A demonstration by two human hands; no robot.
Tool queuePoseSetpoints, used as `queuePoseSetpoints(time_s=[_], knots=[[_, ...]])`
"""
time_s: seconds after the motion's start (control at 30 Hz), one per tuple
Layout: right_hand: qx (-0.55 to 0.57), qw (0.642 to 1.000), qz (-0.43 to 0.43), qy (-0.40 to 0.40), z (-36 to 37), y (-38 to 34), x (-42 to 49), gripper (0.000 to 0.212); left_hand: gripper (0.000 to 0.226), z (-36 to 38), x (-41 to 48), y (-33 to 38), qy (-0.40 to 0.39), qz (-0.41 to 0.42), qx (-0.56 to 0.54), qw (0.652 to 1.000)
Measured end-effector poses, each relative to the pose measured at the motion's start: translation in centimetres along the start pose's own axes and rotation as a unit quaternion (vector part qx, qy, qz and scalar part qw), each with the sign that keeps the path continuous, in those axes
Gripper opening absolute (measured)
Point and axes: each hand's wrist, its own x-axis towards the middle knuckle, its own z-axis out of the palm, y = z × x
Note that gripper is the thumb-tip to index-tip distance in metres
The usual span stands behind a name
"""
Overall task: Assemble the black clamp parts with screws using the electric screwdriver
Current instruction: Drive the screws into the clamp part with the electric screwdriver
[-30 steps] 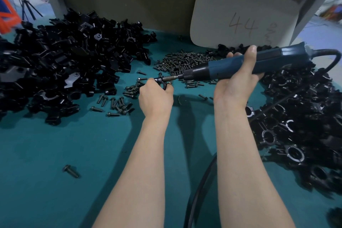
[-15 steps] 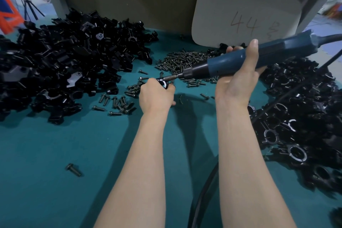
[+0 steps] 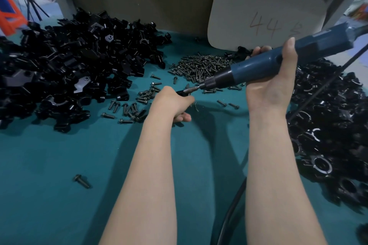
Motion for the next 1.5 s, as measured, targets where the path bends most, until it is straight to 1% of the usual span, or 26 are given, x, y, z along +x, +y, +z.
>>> queuePoseSetpoints(time_s=[0.1, 0.27, 0.37, 0.43, 0.47, 0.53, 0.6, 0.63, 0.7, 0.77, 0.87, 1.0, 1.17, 1.3, 1.5], knots=[[-0.001, 1.000, -0.004, 0.011, 0.0, -0.2, 0.0, 0.058, 0.023, 0.1, 0.0, 0.0, -0.007, 0.003, -0.034, 0.999], [-0.020, 0.999, -0.019, -0.018, 0.3, -0.8, 0.0, 0.052, 0.022, 0.3, -0.3, 0.1, -0.018, -0.002, 0.012, 1.000], [-0.017, 0.999, -0.027, -0.012, 0.7, -1.0, 0.0, 0.052, 0.021, 0.1, -0.2, 0.0, 0.004, 0.006, 0.003, 1.000], [-0.002, 1.000, -0.026, 0.013, 0.7, -1.0, 0.1, 0.052, 0.019, 0.0, -0.1, -0.1, 0.041, 0.022, -0.057, 0.997], [0.002, 0.999, -0.024, 0.028, 0.6, -0.9, 0.1, 0.052, 0.018, 0.0, 0.0, -0.2, 0.058, 0.030, -0.115, 0.991], [0.005, 0.998, -0.019, 0.055, 0.4, -0.9, 0.1, 0.051, 0.016, -0.1, -0.1, -0.1, 0.073, 0.039, -0.258, 0.963], [-0.001, 0.997, -0.019, 0.074, 0.3, -0.8, 0.1, 0.051, 0.017, -0.1, -0.4, -0.1, 0.058, 0.028, -0.378, 0.924], [-0.009, 0.997, -0.020, 0.080, 0.3, -0.8, 0.1, 0.051, 0.017, 0.0, -0.4, -0.1, 0.051, 0.021, -0.410, 0.910], [-0.022, 0.996, -0.022, 0.085, 0.5, -0.7, 0.1, 0.054, 0.015, 0.3, -0.4, -0.1, 0.050, 0.012, -0.438, 0.897], [-0.030, 0.996, -0.020, 0.084, 0.8, -0.6, 0.1, 0.055, 0.012, 0.5, -0.4, -0.1, 0.060, 0.011, -0.444, 0.894], [-0.035, 0.996, -0.016, 0.082, 1.0, -0.3, 0.1, 0.053, 0.012, 0.8, -0.4, 0.0, 0.077, 0.015, -0.433, 0.898], [-0.034, 0.996, -0.009, 0.078, 1.4, 0.0, 0.1, 0.056, 0.015, 1.2, -0.5, 0.1, 0.098, 0.026, -0.417, 0.903], [-0.043, 0.996, -0.018, 0.075, 1.6, -0.1, 0.1, 0.058, 0.016, 1.3, -0.6, 0.3, 0.113, 0.026, -0.443, 0.889], [-0.059, 0.996, -0.025, 0.067, 1.4, -0.1, 0.1, 0.059, 0.018, 1.5, -0.7, 0.4, 0.119, 0.033, -0.429, 0.895], [-0.068, 0.995, -0.032, 0.064, 1.7, 0.2, -0.1, 0.056, 0.018, 1.6, -0.6, 0.3, 0.132, 0.035, -0.406, 0.903]])
